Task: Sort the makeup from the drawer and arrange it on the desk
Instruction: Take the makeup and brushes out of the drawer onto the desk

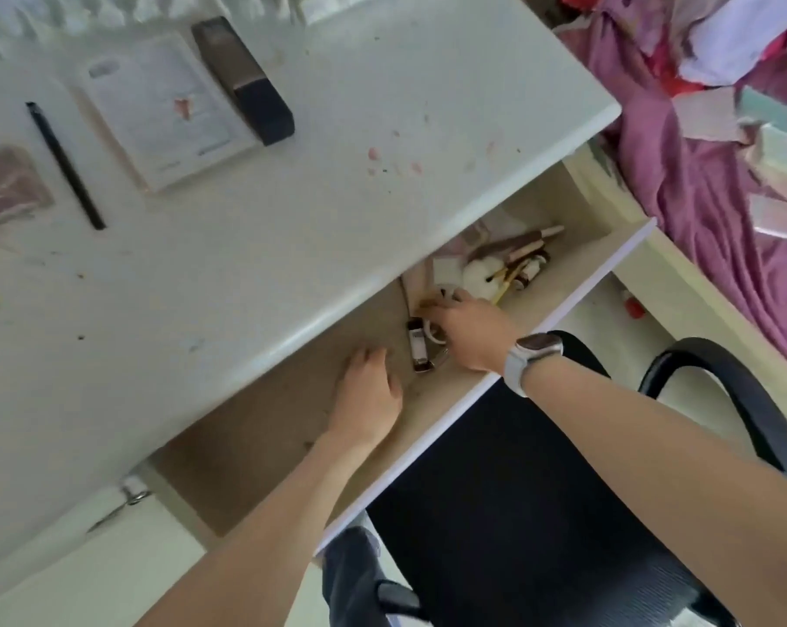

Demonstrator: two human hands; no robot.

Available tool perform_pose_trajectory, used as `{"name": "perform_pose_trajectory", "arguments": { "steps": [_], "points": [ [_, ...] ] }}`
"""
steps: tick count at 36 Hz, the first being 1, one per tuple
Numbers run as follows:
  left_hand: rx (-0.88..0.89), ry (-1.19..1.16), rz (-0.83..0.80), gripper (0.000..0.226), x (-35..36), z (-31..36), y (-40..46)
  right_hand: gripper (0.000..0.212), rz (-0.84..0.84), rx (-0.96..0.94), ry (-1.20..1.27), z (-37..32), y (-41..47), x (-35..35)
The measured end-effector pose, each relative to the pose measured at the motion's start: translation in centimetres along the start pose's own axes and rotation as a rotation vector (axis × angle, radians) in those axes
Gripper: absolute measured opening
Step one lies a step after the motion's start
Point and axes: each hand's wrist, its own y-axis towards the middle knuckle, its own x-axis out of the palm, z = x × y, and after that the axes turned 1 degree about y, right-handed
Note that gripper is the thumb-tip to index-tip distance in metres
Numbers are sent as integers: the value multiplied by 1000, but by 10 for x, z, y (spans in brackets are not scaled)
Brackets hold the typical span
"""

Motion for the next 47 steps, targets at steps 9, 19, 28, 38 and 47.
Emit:
{"name": "perform_pose_trajectory", "arguments": {
  "steps": [9,19,28,38,47],
  "points": [
    [-116,145,153,42,28,26,39,33,-16,56,-7,22,7,2],
    [-96,179,139,25,17,26,30,32,-45,107,264,19,-3,-13],
    [-102,-133,163,13,-32,16,-31,26,283,184,891,-14,-42,-38],
    [-189,-235,588,8,-131,-14,-89,16,452,115,1286,-124,-32,-84],
    [-358,-307,818,20,-209,-77,-88,23,342,42,1091,-233,24,-93]
  ]
}}
